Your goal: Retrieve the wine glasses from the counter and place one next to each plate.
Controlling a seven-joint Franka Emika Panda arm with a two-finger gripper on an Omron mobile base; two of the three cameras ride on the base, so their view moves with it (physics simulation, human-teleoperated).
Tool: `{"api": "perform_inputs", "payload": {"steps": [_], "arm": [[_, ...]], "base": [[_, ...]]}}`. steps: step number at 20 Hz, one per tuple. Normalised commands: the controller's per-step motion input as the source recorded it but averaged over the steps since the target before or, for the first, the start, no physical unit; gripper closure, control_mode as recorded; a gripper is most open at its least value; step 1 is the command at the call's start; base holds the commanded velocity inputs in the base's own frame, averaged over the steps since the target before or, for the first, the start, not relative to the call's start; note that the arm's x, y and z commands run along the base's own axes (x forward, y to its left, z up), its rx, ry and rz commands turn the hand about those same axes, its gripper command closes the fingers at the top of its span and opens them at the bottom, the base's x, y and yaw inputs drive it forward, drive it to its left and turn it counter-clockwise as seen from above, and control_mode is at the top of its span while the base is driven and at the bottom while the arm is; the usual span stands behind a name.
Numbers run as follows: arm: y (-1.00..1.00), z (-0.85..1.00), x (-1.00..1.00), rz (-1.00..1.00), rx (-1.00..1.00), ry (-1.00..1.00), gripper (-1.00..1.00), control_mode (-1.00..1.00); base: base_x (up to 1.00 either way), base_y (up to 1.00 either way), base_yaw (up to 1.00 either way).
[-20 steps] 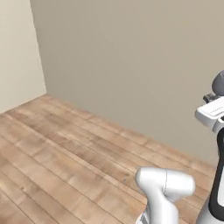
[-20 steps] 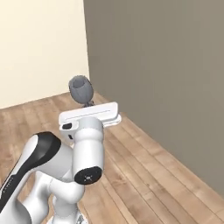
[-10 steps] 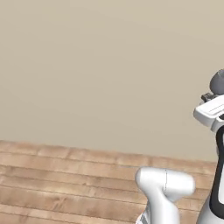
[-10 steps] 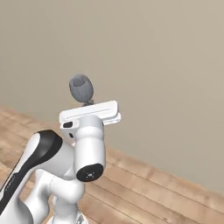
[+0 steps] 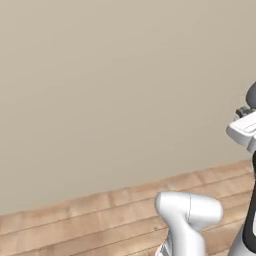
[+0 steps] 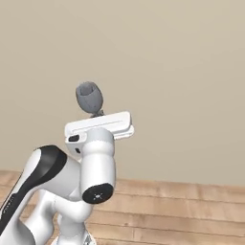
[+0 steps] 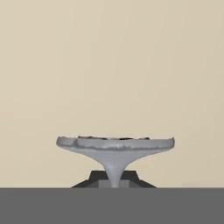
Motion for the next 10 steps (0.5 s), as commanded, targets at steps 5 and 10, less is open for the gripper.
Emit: {"api": "perform_inputs", "payload": {"steps": [5,10], "arm": [[0.0,0.0,0.0,0.0,0.0,0.0,1.0,1.0],[0.0,0.0,0.0,0.0,0.0,0.0,1.0,1.0]], "base": [[1.0,-0.44,-0.2],[1.0,-0.84,-0.09]]}}
